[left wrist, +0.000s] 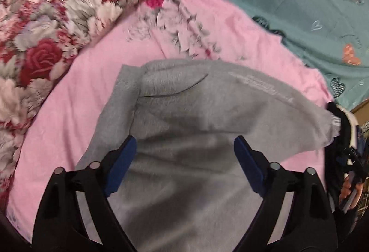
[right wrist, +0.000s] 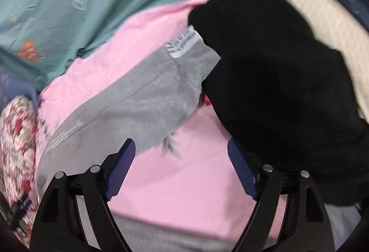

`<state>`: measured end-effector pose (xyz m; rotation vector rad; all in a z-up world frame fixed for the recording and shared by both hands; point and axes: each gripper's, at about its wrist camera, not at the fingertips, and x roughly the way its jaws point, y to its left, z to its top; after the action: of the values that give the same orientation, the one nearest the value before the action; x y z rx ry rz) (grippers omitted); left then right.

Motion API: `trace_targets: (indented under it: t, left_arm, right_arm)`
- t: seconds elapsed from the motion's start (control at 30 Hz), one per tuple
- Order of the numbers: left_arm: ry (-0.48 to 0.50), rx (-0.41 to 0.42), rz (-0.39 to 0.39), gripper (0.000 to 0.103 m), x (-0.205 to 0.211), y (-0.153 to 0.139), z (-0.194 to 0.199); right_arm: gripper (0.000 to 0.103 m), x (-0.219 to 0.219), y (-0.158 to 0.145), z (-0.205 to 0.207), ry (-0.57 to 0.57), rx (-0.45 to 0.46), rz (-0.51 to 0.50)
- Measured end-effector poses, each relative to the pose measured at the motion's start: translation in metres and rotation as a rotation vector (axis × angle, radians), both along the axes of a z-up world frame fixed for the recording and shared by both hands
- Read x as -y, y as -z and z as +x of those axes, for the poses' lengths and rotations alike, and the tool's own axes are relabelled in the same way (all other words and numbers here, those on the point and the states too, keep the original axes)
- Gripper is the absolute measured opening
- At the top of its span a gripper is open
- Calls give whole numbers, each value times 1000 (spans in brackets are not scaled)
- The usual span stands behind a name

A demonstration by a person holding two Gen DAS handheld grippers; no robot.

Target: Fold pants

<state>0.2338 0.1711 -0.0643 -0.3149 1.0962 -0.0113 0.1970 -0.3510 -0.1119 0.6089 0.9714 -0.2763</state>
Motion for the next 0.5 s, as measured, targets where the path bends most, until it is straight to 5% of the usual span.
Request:
trace_targets:
  t: [0.2, 0.23, 0.27, 0.3, 0.33, 0.5]
  left_arm:
    - [-5, -52, 23, 65, -6, 37, 31]
    - [-12, -60, 28, 54, -7, 40, 36]
    - [-19, -74, 40, 46, -8, 44, 41]
    - [-32, -95, 67, 28, -8, 49, 47]
    - [-42, -105, 92, 20, -9, 53, 52]
    - [-41, -88, 110, 12, -15, 54, 55]
  right_arm:
    - [79, 18, 31, 50, 8, -13, 53]
    - [70, 19, 32, 52, 16, -4, 57]
    - [33, 23, 37, 59, 12, 2, 67]
    - [7, 25, 38, 63, 15, 5, 70]
    - [7, 28, 38, 61, 32, 12, 75]
    - [7, 27, 14, 34, 59, 26, 42]
